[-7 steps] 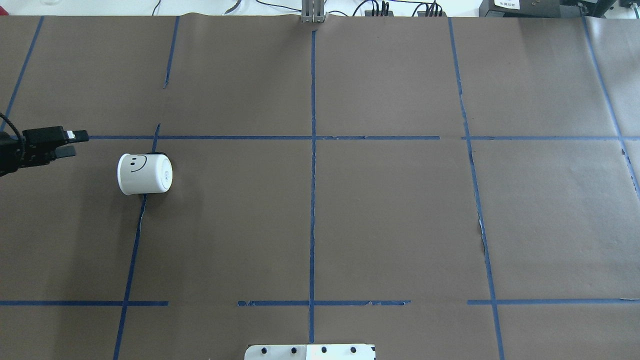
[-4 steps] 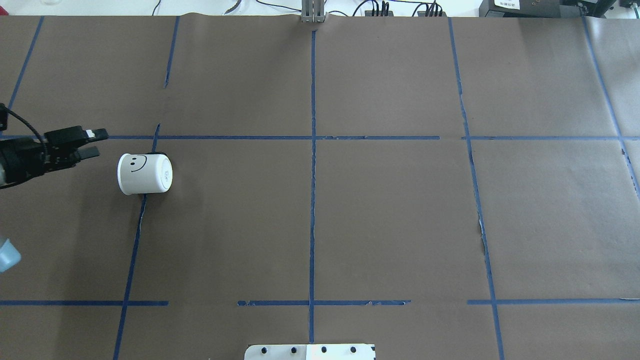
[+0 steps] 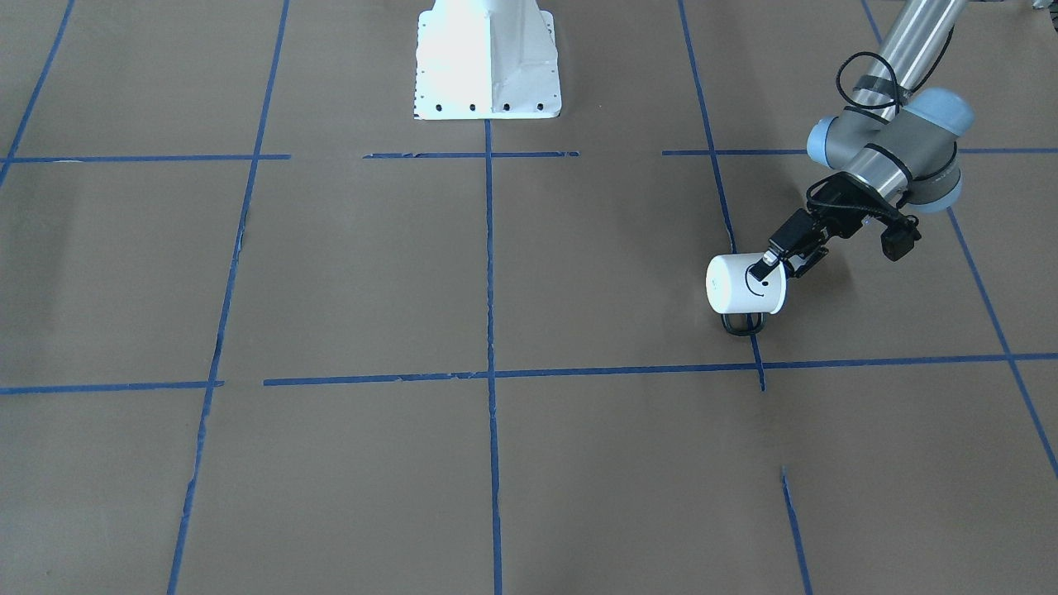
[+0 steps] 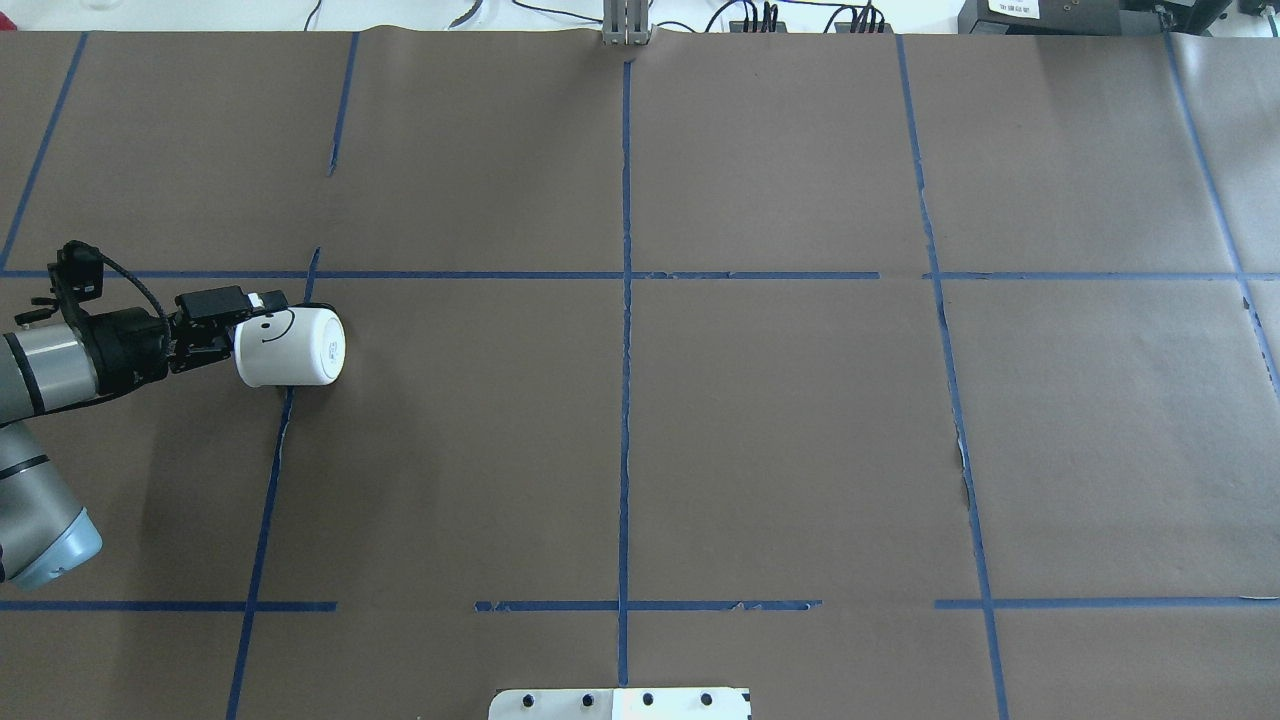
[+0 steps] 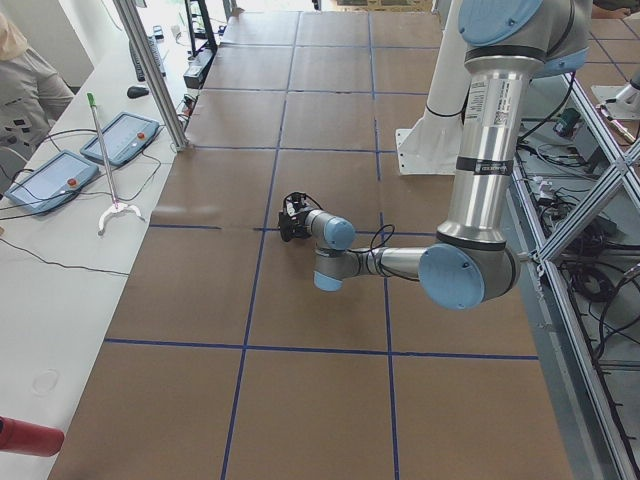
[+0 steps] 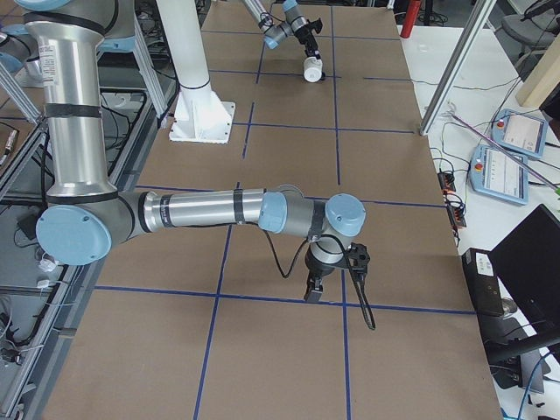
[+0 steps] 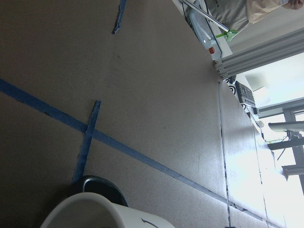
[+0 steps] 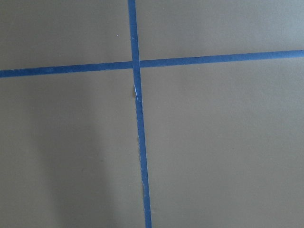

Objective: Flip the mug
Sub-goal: 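Close the left gripper on the rim of the white mug, then lift the mug with the left gripper and rotate it upright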

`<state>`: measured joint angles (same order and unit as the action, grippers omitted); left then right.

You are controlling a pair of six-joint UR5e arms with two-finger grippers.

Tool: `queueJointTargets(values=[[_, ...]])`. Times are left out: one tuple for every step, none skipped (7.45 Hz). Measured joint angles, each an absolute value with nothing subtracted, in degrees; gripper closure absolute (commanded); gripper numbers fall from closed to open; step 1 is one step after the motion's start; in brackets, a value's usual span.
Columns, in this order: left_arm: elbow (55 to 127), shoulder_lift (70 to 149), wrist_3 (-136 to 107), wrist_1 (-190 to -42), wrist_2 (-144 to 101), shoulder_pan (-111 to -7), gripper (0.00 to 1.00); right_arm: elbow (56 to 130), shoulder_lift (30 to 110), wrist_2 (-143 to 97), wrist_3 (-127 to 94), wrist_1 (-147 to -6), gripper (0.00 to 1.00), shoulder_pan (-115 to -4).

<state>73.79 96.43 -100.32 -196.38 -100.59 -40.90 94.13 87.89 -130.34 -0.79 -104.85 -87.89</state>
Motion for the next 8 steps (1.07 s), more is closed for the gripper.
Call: queueJointTargets(values=[[73.87,96.42,-100.91,-196.45,-103.45,-40.89,1.00,94.13,87.89,-130.34,-0.79,-104.85,0.00,-87.89],[74.09,96.64,-101.40,-196.51,-105.41,-41.03,1.00,94.13,87.89,-130.34,-0.79,-104.85,0.00,-87.89],[74.16,97.28,-102.61,-196.50,-106.27,-41.20,1.00,94.13,87.89,-130.34,-0.79,-104.85,0.00,-87.89],[74.29,98.86,-105.00,-196.58,-106.60,-41.62,1.00,94.13,87.91,-130.34,-0.79,-104.85,0.00,-87.89],[74.35,100.93,-107.41,-196.51,-106.70,-41.95,1.00,94.13,87.92,-130.34,-0.79,-104.85,0.00,-87.89],[74.43,102.61,-108.93,-196.40,-106.71,-42.10,1.00,94.13,87.91,-130.34,-0.79,-104.85,0.00,-87.89],[74.53,103.72,-109.56,-196.22,-106.71,-42.24,1.00,94.13,87.90,-130.34,-0.79,-104.85,0.00,-87.89],[75.13,104.50,-109.67,-195.26,-106.81,-42.57,1.00,94.13,87.89,-130.34,-0.79,-104.85,0.00,-87.89]])
